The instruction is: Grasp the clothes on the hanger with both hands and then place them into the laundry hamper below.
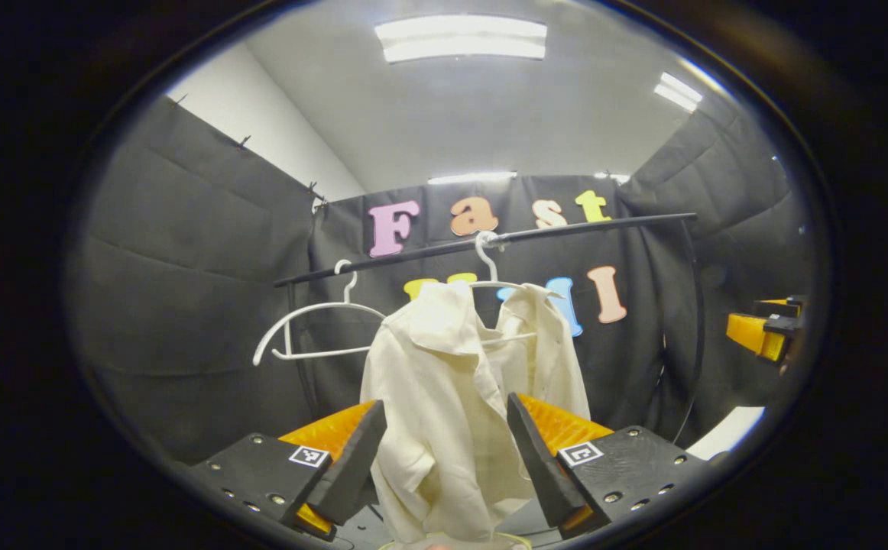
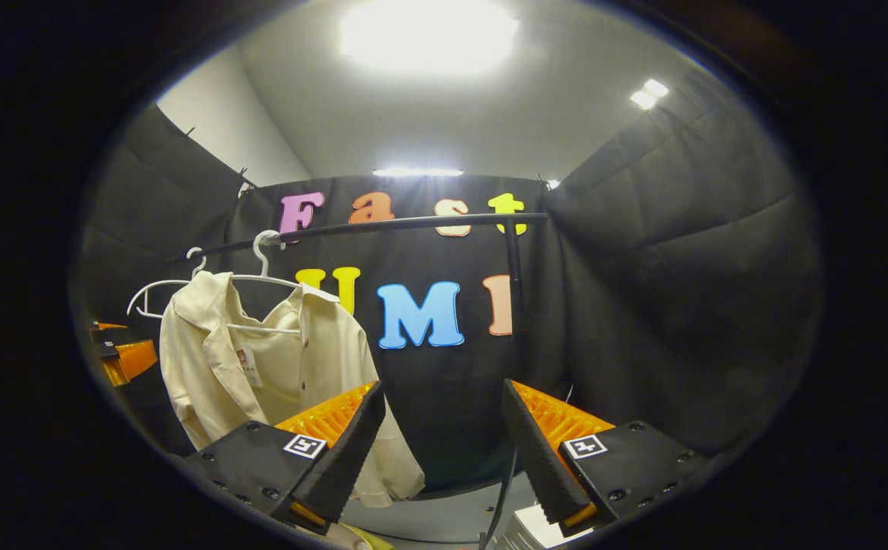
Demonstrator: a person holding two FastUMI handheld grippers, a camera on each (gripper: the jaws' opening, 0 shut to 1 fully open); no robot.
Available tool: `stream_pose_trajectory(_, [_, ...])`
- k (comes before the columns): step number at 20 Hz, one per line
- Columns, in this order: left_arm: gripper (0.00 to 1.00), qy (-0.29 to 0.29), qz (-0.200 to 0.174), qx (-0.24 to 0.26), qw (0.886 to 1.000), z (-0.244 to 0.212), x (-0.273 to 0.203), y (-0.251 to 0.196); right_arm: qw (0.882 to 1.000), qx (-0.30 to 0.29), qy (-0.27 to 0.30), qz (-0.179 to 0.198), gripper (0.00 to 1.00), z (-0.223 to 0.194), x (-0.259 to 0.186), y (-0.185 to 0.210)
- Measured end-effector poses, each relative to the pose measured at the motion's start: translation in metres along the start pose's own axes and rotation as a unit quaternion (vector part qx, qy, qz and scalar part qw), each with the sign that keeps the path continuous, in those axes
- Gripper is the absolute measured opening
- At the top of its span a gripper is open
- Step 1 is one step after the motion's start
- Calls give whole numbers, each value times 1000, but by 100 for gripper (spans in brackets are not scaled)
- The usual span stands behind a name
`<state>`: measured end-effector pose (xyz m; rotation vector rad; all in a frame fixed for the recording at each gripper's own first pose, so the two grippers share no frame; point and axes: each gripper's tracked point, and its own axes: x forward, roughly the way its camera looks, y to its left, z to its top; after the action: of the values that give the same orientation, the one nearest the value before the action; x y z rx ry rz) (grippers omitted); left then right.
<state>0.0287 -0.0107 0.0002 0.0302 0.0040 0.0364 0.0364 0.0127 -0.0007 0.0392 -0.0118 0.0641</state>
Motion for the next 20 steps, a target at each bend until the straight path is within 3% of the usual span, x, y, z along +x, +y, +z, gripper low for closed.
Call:
stream_pose_trajectory(9, [93,3,35,9,999,4,42,-18,996,11,6,89,96,-7,59,60])
stream_pose_trajectory(20, [93,39,95,26,994,-14,122,-37,980,24,2,199,97,-15,137,141])
